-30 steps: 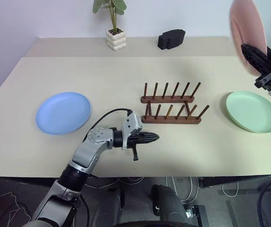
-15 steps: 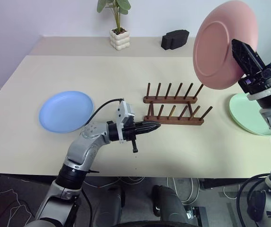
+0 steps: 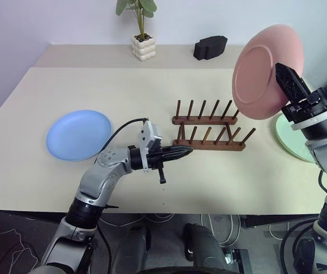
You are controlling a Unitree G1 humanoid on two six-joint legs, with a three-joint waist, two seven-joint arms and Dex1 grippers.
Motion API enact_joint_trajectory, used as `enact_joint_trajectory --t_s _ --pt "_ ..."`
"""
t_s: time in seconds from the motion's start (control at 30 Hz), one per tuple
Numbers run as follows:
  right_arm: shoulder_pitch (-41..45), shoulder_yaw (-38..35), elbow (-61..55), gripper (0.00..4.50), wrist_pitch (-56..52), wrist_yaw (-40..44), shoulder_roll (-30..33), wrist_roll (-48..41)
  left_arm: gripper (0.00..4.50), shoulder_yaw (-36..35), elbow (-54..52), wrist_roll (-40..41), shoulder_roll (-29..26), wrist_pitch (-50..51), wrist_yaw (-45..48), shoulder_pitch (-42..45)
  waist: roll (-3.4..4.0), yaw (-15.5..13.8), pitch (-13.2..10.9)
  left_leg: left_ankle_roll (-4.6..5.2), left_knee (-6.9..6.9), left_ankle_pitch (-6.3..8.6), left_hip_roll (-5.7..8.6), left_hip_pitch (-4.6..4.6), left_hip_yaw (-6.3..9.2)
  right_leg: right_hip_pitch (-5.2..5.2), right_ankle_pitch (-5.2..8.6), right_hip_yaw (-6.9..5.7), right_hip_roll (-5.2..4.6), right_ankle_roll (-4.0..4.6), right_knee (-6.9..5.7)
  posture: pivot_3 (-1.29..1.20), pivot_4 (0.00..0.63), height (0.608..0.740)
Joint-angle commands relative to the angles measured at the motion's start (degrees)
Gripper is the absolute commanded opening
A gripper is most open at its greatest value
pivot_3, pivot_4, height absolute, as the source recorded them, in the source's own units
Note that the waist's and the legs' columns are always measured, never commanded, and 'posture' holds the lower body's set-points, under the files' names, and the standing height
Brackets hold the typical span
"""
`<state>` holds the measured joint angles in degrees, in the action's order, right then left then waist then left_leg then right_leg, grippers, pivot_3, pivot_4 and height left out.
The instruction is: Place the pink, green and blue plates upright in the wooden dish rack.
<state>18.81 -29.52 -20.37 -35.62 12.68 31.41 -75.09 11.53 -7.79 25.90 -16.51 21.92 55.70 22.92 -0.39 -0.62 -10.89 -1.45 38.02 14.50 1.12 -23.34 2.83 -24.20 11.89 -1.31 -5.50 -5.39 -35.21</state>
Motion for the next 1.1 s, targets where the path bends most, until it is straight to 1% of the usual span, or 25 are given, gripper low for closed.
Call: enact_joint_trajectory --t_s 0.03,0.37,0.83,0.9,0.93,1.07,1.1 --pt "0.03 -0.70 -0.13 0.06 1.61 0.02 -0.56 0.45 0.00 -0.38 -0.99 -0.08 0.17 -1.44 -0.19 1.00 0.00 0.00 0.00 0.00 0.00 0.00 0.00 0.00 0.00 0.00 0.00 0.00 0.00 0.00 0.00 0.00 0.150 0.740" --pt "-1.21 -0.46 1.01 0.06 2.30 -1.58 -2.62 2.49 0.00 -0.52 -1.34 0.26 0.09 -1.31 -0.14 0.54 0.00 0.01 0.00 0.00 0.00 0.00 0.00 -0.01 0.00 -0.01 0.00 0.00 0.00 0.01 0.00 0.00 0.150 0.740" --pt "-4.36 0.46 -0.50 0.06 3.03 -2.88 -6.25 3.70 0.00 0.24 -1.07 -0.42 0.00 -1.44 -0.45 0.55 0.00 0.02 0.00 0.00 -0.01 0.00 0.00 -0.01 0.00 -0.03 0.01 0.00 0.00 0.01 0.00 0.00 0.150 0.740" --pt "-4.68 0.28 -0.01 0.81 3.09 -2.99 -6.41 3.95 0.00 0.29 -1.04 -0.46 -0.01 -1.44 -0.43 0.57 0.00 0.02 0.00 0.00 -0.01 0.00 0.00 -0.01 0.00 -0.03 0.01 0.00 0.00 0.01 0.00 0.00 0.150 0.740" --pt "-4.77 0.17 0.18 1.10 3.12 -2.99 -6.43 3.98 0.00 0.31 -1.00 -0.49 -0.02 -1.47 -0.43 0.59 0.01 0.02 0.00 0.00 -0.01 0.00 0.00 -0.01 0.01 -0.03 0.01 0.00 0.00 0.01 0.00 0.00 0.150 0.740" --pt "-4.89 0.10 0.16 3.06 3.38 -3.22 -6.37 4.24 0.00 0.30 -0.99 -0.45 -0.05 -1.41 -0.44 0.57 0.01 0.02 0.00 0.00 -0.01 0.00 0.00 -0.01 0.00 -0.03 0.01 0.00 0.00 0.01 0.01 0.00 0.150 0.740" --pt "-4.91 0.11 0.11 3.64 3.51 -3.35 -6.35 4.48 0.00 0.29 -1.00 -0.42 -0.06 -1.39 -0.44 0.56 0.01 0.03 0.00 0.00 -0.01 0.00 0.00 -0.01 0.00 -0.03 0.01 0.00 0.00 0.01 0.01 0.00 0.150 0.740"
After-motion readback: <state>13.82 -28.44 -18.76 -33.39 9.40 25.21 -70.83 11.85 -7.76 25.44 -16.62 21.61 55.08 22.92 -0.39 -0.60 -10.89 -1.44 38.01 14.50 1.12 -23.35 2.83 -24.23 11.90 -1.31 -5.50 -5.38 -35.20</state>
